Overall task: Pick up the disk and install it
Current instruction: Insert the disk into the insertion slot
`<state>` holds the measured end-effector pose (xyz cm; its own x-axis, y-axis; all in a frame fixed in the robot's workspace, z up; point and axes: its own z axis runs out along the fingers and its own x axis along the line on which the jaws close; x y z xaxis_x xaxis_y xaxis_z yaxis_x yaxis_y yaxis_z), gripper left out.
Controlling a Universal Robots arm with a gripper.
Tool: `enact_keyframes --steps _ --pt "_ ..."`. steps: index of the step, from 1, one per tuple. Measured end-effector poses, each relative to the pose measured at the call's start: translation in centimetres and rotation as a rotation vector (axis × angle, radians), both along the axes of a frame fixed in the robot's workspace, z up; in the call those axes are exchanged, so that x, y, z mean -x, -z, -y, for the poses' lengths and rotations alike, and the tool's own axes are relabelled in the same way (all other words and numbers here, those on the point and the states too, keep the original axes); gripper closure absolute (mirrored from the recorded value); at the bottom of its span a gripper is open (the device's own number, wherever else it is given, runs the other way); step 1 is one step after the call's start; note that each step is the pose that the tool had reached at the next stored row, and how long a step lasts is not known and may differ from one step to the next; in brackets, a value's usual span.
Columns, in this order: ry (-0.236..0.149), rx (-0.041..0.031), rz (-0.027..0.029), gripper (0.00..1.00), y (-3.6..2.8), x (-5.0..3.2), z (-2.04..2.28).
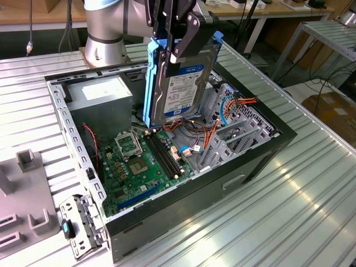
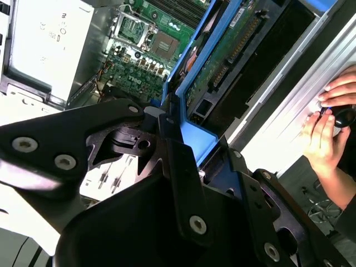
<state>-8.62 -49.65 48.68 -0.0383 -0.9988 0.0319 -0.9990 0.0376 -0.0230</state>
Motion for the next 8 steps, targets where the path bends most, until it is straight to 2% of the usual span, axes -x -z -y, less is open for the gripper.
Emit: enact_keyframes --steps 3,8 --pt "0.000 0.0000 0.0001 0.63 0.02 -0.03 0.26" --pt "0.000 -0.0001 0.0001 0.63 0.13 -0.18 1.24"
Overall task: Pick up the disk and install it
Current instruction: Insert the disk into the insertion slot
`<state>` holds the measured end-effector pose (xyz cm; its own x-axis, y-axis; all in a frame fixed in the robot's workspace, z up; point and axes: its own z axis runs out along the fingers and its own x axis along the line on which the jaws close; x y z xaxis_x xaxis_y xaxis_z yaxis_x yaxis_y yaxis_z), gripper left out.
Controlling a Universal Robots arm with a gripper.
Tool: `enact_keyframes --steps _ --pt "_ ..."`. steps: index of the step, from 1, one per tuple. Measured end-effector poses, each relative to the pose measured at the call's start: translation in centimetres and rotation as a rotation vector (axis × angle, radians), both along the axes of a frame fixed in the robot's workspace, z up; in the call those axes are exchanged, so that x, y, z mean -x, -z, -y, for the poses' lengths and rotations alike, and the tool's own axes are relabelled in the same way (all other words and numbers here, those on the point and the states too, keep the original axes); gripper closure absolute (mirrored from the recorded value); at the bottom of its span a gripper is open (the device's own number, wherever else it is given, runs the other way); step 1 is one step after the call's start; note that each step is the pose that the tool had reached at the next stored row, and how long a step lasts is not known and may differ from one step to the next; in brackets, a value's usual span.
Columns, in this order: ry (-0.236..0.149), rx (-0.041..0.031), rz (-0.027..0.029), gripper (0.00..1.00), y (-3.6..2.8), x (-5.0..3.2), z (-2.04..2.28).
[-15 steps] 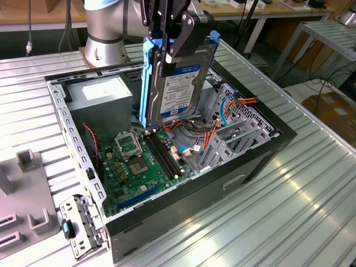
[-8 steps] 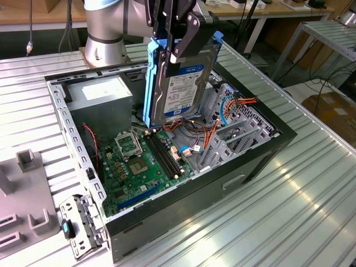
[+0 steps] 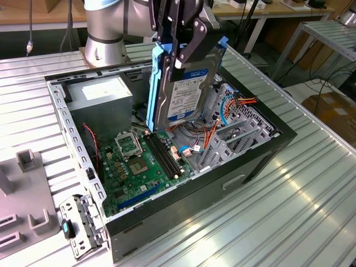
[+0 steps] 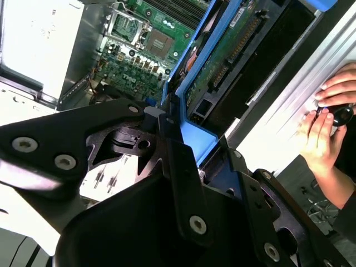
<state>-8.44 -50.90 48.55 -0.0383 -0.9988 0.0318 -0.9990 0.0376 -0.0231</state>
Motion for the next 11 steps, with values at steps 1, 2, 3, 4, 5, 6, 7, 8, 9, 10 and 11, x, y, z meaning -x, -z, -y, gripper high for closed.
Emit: enact_keyframes --steps 1,2,3,4,5,6,7,8,9,10,11 --pt "0.000 0.0001 0.0000 0.63 0.02 -0.07 0.21" --pt "0.000 0.0002 -0.0001 0.63 0.03 -0.14 0.40" --pt "0.000 0.0002 -0.0001 0.63 0.06 -0.25 0.61" --pt "0.000 0.0001 0.0000 0.63 0.08 -0.36 0.84" --pt "0.000 0.0001 0.0000 0.63 0.11 -0.52 1.08" --pt "0.000 0.0001 0.0000 0.63 0.14 -0.68 1.27" --pt "0.000 0.0001 0.0000 0.63 0.18 -1.02 1.57" --pt "0.000 0.0002 0.0000 0.63 0.21 -1.30 1.76" --pt "0.000 0.0002 -0.0001 0.63 0.23 -1.55 1.92" --pt "0.000 0.0002 -0.0001 0.63 0.27 -1.98 2.16" --pt "0.000 0.0001 -0.0001 0.63 0.30 -2.28 2.29"
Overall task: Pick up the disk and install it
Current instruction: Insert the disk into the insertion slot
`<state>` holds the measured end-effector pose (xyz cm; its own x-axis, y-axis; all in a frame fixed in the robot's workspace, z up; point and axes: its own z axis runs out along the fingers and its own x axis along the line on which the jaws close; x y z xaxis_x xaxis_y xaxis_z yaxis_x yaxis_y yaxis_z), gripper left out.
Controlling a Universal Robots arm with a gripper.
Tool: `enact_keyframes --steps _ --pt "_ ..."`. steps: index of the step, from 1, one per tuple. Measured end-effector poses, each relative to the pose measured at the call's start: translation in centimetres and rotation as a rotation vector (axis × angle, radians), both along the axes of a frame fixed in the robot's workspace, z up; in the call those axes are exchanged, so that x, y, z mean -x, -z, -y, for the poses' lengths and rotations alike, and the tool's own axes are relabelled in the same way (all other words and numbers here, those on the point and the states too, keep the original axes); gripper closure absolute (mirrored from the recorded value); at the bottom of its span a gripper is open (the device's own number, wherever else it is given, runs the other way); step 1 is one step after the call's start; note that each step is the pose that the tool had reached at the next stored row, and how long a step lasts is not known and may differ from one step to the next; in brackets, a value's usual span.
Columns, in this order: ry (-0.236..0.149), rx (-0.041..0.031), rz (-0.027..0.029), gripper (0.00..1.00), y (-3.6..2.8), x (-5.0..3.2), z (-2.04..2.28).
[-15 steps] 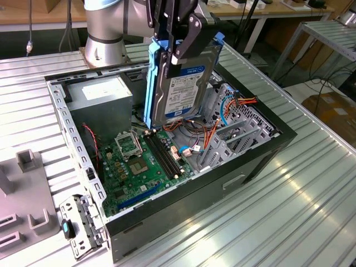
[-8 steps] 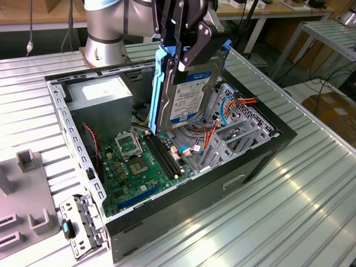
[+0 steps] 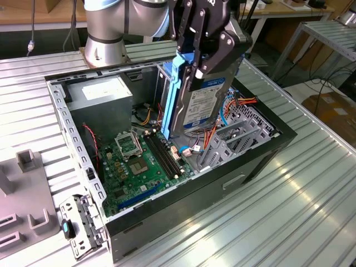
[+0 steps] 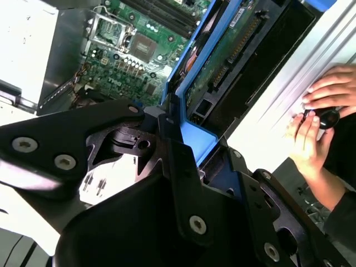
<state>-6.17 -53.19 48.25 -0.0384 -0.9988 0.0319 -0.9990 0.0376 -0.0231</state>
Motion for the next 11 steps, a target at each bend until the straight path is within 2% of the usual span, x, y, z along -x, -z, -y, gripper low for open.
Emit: enact_keyframes --steps 11 --pt "0.000 0.0008 0.0000 0.63 0.27 -4.28 0.96"
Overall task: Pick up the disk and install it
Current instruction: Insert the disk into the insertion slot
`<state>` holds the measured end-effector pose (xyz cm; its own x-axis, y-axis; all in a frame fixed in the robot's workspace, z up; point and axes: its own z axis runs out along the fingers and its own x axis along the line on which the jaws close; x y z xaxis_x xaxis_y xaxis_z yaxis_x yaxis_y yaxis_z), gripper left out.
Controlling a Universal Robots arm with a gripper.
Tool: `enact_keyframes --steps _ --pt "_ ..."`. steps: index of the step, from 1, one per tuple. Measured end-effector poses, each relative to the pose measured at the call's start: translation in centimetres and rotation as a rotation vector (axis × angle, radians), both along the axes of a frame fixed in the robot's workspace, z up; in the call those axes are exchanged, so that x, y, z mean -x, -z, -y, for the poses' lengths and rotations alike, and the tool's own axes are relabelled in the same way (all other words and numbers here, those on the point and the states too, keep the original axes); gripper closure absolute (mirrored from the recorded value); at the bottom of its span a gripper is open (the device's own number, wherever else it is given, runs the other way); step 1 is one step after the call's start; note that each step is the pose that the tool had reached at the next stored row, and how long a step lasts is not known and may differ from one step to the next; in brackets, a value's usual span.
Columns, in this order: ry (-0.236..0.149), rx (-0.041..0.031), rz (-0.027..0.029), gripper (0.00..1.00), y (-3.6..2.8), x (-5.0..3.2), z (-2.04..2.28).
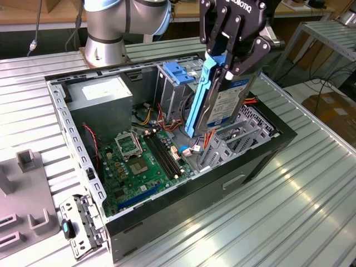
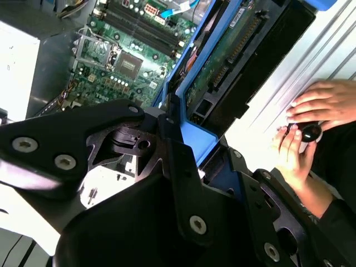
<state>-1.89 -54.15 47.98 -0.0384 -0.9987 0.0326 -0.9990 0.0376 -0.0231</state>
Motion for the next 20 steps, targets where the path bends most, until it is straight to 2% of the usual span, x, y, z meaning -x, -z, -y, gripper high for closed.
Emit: enact_keyframes --steps 11,13,20 --pt "0.000 0.0045 0.0000 0.63 0.23 -2.79 0.28" --pt "0.000 0.0049 -0.0001 0.63 0.25 -3.05 0.29" --pt "0.000 0.0047 0.0000 0.63 0.26 -3.09 0.29"
